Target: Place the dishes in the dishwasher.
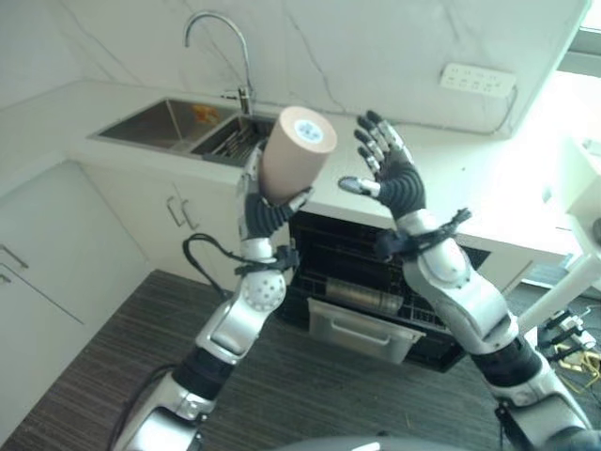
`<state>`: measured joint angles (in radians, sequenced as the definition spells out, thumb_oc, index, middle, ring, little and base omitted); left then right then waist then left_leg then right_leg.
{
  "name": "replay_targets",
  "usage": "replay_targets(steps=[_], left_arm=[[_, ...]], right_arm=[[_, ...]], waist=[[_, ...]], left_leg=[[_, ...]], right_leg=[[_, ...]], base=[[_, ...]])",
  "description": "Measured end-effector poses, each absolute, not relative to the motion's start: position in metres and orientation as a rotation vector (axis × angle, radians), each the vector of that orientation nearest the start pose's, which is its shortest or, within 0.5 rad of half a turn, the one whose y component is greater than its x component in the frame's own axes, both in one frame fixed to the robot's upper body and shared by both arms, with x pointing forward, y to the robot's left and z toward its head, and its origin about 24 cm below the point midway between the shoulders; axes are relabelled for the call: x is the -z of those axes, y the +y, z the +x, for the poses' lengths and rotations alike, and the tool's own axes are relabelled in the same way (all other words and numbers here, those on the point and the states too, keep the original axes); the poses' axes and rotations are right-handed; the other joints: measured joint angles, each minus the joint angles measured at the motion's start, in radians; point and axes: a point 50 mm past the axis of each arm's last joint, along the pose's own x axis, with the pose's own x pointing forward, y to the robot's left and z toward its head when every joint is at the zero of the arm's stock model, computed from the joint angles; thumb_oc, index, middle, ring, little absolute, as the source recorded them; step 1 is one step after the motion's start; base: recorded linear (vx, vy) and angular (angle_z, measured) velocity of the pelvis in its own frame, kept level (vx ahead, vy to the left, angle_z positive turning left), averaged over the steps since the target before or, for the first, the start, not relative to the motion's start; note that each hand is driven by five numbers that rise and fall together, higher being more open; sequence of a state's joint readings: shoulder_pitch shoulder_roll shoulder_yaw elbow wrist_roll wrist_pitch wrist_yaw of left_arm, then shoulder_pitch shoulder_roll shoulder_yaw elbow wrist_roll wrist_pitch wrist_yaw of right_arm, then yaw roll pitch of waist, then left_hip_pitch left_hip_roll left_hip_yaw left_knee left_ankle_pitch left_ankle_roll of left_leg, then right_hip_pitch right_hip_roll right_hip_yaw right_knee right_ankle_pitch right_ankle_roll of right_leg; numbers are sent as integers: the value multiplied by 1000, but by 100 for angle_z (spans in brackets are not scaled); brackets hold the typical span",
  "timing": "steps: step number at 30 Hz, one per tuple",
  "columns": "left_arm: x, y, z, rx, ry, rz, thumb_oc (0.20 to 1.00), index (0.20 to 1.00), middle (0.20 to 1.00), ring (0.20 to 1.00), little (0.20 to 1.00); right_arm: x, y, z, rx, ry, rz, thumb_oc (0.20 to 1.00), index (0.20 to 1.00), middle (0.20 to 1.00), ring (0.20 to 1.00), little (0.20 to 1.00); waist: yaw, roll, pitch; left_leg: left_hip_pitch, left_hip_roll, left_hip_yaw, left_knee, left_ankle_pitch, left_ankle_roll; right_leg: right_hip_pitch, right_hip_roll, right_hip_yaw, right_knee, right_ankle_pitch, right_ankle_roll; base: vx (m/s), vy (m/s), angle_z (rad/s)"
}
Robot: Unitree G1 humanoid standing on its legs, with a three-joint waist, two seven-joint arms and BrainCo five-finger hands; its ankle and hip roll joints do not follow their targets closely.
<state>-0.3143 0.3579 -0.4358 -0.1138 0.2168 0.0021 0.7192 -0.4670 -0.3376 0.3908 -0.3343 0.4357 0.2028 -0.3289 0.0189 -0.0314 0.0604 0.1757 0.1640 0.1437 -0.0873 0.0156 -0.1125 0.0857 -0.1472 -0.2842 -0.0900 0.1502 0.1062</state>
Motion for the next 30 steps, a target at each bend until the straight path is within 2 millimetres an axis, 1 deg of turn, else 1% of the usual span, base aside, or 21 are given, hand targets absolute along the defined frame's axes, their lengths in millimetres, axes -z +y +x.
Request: replay_targets(steps=[3, 7, 10, 19, 30], left_arm=[[-137, 115, 277, -232, -576, 424, 200, 200, 200, 200, 200], [-138, 114, 277, -223, -583, 420, 200, 200, 200, 200, 200], [-137, 109, 276, -199, -581, 420, 200, 200, 200, 200, 200], [-138, 108, 276, -191, -588, 417, 200, 200, 200, 200, 200], [-139, 108, 276, -182, -589, 415, 200, 200, 200, 200, 200]], right_arm=[[-189, -76, 280, -328, -373, 71, 1000, 1000, 1000, 1000, 1000], [-193, -69, 287, -363, -350, 112, 1000, 1000, 1000, 1000, 1000], [-186, -61, 288, -405, -282, 179, 1000, 1000, 1000, 1000, 1000], [-185, -60, 289, -412, -270, 190, 1000, 1000, 1000, 1000, 1000], [-187, -60, 291, -411, -278, 125, 1000, 1000, 1000, 1000, 1000]], waist=[[7, -1, -3], [12, -1, -5], [13, -1, -5], [15, -1, -5], [16, -1, -6]], left_leg=[[1, 0, -1, 0, 0, 0], [1, 0, -8, 0, 0, 0], [0, 0, -14, 0, 0, 1], [-1, 0, -21, 0, 1, 1], [-2, 0, -23, 0, 1, 1]], right_leg=[[1, 0, -1, 0, 0, 0], [5, 0, -4, 0, 0, 0], [6, -1, -8, 0, 0, 0], [10, -1, -16, 0, -1, 0], [11, -1, -18, 0, -1, 0]], base=[[10, 1, 0], [8, 7, 3], [3, 3, 4], [-3, 3, 2], [-3, 1, 0]])
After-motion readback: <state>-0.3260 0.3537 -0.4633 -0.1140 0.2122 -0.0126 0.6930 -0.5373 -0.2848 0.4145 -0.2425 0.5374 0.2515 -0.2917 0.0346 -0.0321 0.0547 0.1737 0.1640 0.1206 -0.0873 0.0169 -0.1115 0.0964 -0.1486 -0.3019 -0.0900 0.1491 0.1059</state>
